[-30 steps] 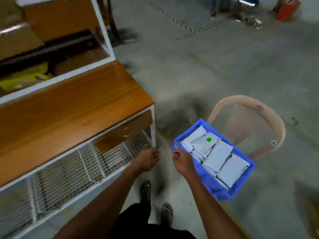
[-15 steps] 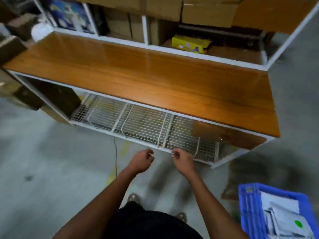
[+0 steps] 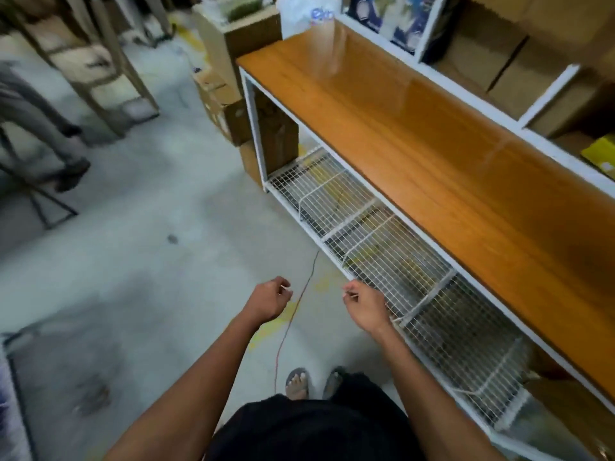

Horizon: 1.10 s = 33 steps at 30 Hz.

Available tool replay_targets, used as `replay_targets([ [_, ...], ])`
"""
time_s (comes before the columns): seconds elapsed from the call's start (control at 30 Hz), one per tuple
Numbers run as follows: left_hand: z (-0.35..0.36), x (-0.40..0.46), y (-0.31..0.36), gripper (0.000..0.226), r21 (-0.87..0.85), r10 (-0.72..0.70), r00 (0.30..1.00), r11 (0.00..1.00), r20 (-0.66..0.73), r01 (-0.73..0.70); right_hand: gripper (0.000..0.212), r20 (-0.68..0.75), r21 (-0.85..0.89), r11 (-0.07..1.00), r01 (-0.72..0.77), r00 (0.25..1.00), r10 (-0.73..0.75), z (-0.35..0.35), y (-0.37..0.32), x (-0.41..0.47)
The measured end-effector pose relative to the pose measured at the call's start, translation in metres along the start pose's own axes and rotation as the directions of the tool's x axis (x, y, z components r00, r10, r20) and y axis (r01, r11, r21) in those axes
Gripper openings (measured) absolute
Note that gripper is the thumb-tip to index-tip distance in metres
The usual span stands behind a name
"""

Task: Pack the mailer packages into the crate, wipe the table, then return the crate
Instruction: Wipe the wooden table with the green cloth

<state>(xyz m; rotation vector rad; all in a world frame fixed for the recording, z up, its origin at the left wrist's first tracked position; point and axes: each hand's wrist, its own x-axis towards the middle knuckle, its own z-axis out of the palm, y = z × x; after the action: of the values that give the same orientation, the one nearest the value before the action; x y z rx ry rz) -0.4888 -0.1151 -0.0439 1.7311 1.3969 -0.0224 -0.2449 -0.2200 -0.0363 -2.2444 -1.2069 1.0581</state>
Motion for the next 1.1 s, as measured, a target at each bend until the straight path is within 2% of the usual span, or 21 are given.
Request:
replay_targets([
  [0.3,-0.074,0.080,-0.037,0.025,-0.215,-0.218,0.967,0.958,-0.131,0.187,0.019,0.133,-0.052,0.989,0.141,0.982,-0.133,0.028,-0.119,0.171],
  [0.5,-0.145,0.172,-0.024,0.025,-0.249,-0.313,0.930,0.932,-0.194,0.262,0.018,0.225,-0.107,0.958,0.267,0.945,-0.238,0.025,-0.207,0.298],
  [0.67,-0.233,0.257,0.014,0.027,-0.247,-0.247,0.926,0.953,-0.287,0.178,0.020,0.224,-0.154,0.917,0.368,0.917,-0.330,-0.002,-0.291,0.397],
  [0.8,-0.294,0.321,0.045,0.027,-0.269,-0.224,0.917,0.954,-0.330,0.137,0.022,0.163,-0.132,0.905,0.404,0.910,-0.382,-0.030,-0.353,0.464],
  [0.93,-0.343,0.386,0.058,0.029,-0.221,-0.171,0.922,0.971,-0.347,0.097,0.022,0.125,-0.106,0.902,0.419,0.905,-0.406,-0.044,-0.395,0.524],
  [1.1,-0.409,0.471,0.067,0.031,-0.211,-0.114,0.937,0.977,-0.329,0.044,0.024,0.040,-0.051,0.928,0.369,0.929,-0.367,-0.053,-0.443,0.603],
])
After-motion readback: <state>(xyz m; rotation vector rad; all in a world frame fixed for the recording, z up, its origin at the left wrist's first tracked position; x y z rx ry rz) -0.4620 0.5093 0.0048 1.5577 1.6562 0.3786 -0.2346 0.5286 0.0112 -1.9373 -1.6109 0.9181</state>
